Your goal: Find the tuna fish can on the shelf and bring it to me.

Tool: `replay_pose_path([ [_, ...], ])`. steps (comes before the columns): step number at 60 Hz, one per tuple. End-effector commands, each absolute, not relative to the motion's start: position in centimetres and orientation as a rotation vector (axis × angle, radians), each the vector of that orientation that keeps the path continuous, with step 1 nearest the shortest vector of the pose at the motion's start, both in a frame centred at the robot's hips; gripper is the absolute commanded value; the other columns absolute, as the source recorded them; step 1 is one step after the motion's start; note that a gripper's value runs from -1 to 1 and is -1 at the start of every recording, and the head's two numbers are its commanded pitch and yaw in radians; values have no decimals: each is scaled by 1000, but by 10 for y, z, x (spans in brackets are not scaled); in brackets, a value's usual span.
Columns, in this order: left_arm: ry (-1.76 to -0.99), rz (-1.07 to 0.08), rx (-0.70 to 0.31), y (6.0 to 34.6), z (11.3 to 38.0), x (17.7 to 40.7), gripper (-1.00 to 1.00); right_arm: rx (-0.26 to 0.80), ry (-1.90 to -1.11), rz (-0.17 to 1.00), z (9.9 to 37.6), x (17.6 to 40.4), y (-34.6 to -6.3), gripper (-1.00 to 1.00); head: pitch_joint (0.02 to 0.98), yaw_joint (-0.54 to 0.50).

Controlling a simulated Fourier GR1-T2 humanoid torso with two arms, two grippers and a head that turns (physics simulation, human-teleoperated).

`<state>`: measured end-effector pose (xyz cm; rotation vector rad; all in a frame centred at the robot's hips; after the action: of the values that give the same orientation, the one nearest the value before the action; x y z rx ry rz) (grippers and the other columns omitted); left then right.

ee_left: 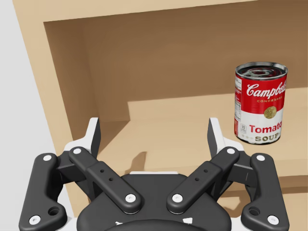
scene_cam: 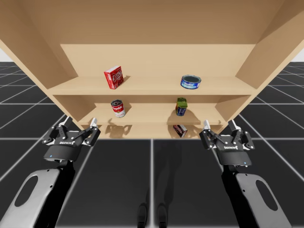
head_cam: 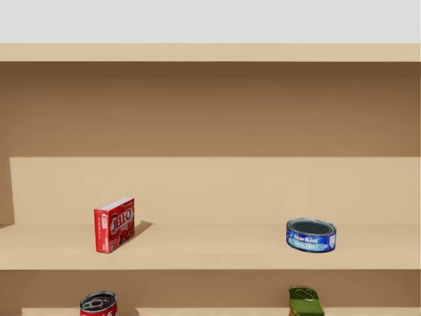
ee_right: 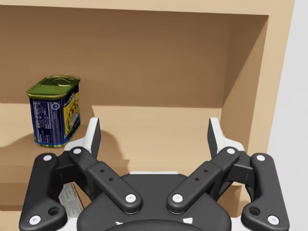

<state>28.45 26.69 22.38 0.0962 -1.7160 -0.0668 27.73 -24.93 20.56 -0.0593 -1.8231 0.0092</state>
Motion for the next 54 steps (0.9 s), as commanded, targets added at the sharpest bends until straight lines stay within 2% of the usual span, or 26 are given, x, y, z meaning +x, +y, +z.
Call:
replay_pose_path([
  [1,-1716,-69,97,267,224,284,-1000,-67,-1820,-29,204,275,-247,-1000,123,-2],
  [12,-1715,-70,98,266,224,285,-1000,-9,-1772,10,204,275,-244,-1000,147,-16],
  [29,-1713,-76,95,265,223,284,-1000,-15,-1792,10,205,276,-245,-1000,246,-201],
  [45,-1707,-84,93,264,222,284,-1000,-7,-1813,22,208,274,-244,-1000,292,-236],
  [54,-1704,-82,95,265,222,285,-1000,2,-1850,43,229,261,-242,-1000,305,-235],
])
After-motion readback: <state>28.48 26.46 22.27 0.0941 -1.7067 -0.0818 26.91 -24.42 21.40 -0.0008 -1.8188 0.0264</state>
